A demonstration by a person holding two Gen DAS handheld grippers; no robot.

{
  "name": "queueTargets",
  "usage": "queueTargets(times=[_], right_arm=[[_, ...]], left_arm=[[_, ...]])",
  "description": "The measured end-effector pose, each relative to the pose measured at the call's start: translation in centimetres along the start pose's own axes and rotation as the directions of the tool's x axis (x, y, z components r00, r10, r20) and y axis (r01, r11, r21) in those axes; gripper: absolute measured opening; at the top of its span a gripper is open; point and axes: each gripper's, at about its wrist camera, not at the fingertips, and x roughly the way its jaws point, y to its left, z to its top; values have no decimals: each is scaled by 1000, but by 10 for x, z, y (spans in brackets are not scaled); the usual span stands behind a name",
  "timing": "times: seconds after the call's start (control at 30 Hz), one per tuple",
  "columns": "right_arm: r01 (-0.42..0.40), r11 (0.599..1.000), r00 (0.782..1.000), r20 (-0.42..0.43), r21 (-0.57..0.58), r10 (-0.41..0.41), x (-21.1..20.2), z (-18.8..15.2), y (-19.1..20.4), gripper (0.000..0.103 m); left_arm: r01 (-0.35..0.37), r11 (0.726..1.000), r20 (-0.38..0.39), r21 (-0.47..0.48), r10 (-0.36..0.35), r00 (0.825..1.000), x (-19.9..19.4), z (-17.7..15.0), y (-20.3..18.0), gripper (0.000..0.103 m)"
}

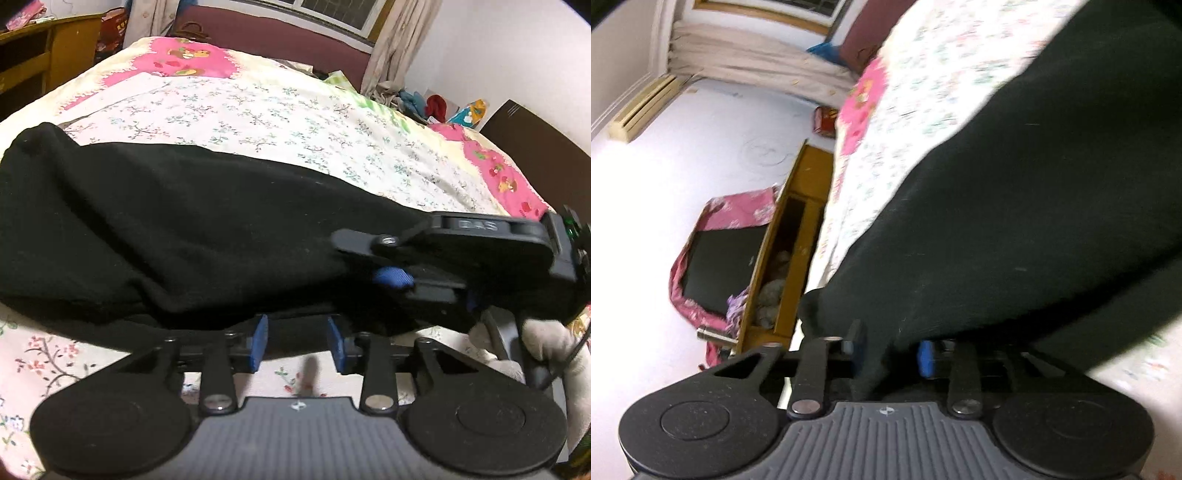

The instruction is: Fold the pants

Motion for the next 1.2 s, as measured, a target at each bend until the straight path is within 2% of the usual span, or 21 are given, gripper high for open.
queueTargets(times=[0.03,0.17,0.27,0.37,0.47,0.53,0.63,0.7,0.77,0.87,0.97,1.03,1.07,1.1,1.13,1.2], right_arm=[[13,1000,1000,-8,-1,-13,3,2,2,0],[-14,999,1000,-28,-29,13,-8,7,5,0],[-59,998,998,-34,-21,58,-21,5,7,0],[-71,997,996,-55,-39,69,-24,2,11,0],[-47,998,996,-77,-40,44,-21,-2,5,0],[-38,999,996,-87,-27,35,-23,-4,0,0],[-27,999,994,-103,-30,24,-24,-7,-1,0],[-23,999,994,-105,-31,20,-23,-7,-1,0],[-22,1000,994,-106,-20,20,-22,-6,-2,0],[-23,1000,996,-89,-5,22,-24,-6,-3,0],[-50,997,995,-83,55,55,-27,-6,-11,7],[-52,996,997,-56,68,56,-31,-7,-14,19],[-58,995,998,-35,82,61,-34,-7,-16,30],[-61,993,998,-22,99,64,-38,-8,-18,36],[-65,991,998,-11,113,67,-41,-9,-20,36],[-66,990,998,-11,122,68,-42,-10,-22,36]], left_arm=[[2,1000,2,-5,-2,1000,2,1,-1,49],[13,999,12,-30,-13,1000,10,6,-1,51],[47,992,17,-115,-46,999,13,6,5,55],[66,981,46,-184,-58,997,13,7,14,55],[18,982,83,-188,-3,997,9,11,18,57],[-29,980,98,-195,49,994,9,12,23,61],[-19,953,137,-302,63,989,14,12,42,62],[15,914,150,-405,50,987,20,8,56,62],[39,884,165,-466,43,985,24,3,62,62],[41,874,199,-485,64,978,18,-5,61,62],[19,867,218,-497,104,970,5,-10,63,66],[12,854,242,-519,134,961,-5,-13,68,68],[32,838,260,-544,132,957,-10,-15,72,70],[54,820,272,-570,127,954,-12,-17,76,72],[67,808,277,-585,121,953,-12,-17,78,74],[56,807,259,-589,123,958,-4,-16,77,77]])
